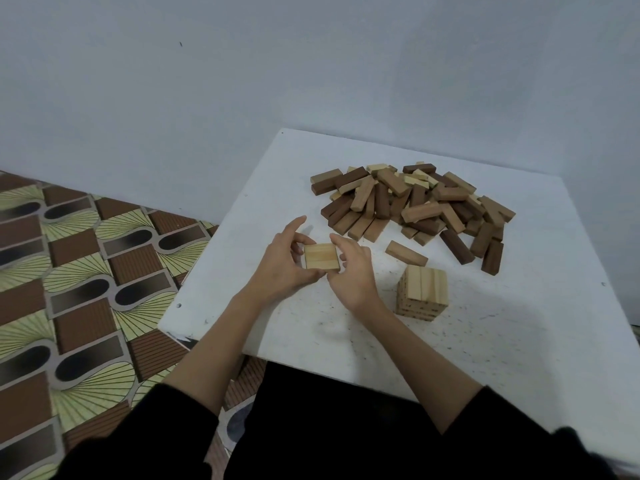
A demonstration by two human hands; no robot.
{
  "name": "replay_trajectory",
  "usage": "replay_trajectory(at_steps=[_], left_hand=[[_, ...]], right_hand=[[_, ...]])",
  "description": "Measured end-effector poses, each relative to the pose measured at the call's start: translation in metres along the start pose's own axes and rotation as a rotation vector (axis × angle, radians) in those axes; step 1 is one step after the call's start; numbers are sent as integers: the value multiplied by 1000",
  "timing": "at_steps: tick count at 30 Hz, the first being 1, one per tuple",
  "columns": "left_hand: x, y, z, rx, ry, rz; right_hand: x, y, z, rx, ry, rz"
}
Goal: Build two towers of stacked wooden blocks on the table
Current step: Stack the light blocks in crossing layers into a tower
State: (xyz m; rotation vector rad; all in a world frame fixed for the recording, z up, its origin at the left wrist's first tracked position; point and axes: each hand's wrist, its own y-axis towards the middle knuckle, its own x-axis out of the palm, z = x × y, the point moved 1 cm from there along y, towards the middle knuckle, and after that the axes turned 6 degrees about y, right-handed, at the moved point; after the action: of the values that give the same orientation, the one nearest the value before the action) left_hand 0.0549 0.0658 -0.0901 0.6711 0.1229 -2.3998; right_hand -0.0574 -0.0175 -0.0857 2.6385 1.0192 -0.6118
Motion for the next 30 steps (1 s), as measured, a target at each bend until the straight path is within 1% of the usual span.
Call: replay_trajectory(at_steps=[3, 8, 12, 14, 17, 18, 20, 23, 27, 30], left_hand=[[-11, 0, 14, 13, 30, 33], [-37, 2, 50, 140, 75, 65], [-37, 5, 81, 218, 45, 36], [-29, 6, 92, 243, 16, 5], [-6, 7, 110, 261, -30, -73], [4, 7, 115, 265, -37, -107], [23, 6, 121, 285, -29, -170], [49, 4, 124, 303, 0, -266], [68, -1, 118, 265, -15, -369], [72, -3, 114, 233, -3, -389]], right_hand=[[-5, 0, -17, -10, 42, -4], [-31, 4, -51, -116, 132, -25], [-79, 5, -75, -144, 131, -153], [-101, 5, -78, -175, 92, -187], [-132, 2, -65, -179, -37, -182], [-142, -1, -58, -165, -46, -176], [-161, -8, -41, -161, -61, -166], [-179, -21, -16, -166, -168, -187], [-184, -33, 4, -79, -171, -200], [-183, -37, 12, -65, -155, -216]])
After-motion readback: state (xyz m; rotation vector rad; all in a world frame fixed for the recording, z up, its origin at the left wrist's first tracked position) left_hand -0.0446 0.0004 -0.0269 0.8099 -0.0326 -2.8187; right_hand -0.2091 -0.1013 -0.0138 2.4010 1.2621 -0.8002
